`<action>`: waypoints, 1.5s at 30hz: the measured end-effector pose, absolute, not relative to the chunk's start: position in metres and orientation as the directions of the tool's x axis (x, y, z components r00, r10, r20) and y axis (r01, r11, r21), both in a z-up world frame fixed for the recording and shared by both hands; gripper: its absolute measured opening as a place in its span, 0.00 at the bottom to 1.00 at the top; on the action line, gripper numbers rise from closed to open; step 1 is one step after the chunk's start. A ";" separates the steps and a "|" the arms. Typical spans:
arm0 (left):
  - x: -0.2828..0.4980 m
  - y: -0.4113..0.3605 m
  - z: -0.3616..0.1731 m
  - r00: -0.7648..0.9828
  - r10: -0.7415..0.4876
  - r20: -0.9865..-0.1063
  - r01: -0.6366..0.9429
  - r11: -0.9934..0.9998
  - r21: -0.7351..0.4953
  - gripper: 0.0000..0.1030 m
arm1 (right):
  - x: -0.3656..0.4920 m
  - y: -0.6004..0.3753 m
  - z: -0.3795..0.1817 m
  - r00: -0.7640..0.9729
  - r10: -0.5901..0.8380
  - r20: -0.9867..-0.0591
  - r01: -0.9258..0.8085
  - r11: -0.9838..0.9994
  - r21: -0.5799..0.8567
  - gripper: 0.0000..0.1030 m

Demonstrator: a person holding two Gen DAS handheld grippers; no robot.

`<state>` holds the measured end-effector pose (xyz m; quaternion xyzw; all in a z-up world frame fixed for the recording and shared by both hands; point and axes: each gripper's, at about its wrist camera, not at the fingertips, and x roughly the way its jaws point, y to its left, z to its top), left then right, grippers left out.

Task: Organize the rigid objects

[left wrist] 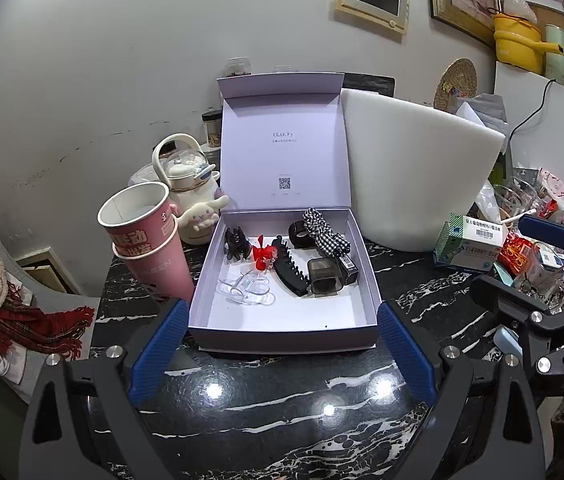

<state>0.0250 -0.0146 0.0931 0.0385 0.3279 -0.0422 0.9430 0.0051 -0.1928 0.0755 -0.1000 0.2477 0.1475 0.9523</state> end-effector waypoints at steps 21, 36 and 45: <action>0.029 -0.016 0.092 0.773 -0.046 -0.633 0.110 0.992 0.063 0.94 | 0.011 -0.192 0.073 0.826 0.223 -0.517 -0.334 0.933 -0.130 0.96; 0.032 -0.017 0.088 0.756 -0.045 -0.653 0.110 0.992 0.059 0.94 | 0.016 -0.194 0.068 0.818 0.219 -0.532 -0.334 0.934 -0.129 0.96; 0.033 -0.019 0.085 0.749 -0.036 -0.662 0.106 0.992 0.065 0.94 | 0.018 -0.197 0.065 0.813 0.211 -0.543 -0.326 0.937 -0.124 0.96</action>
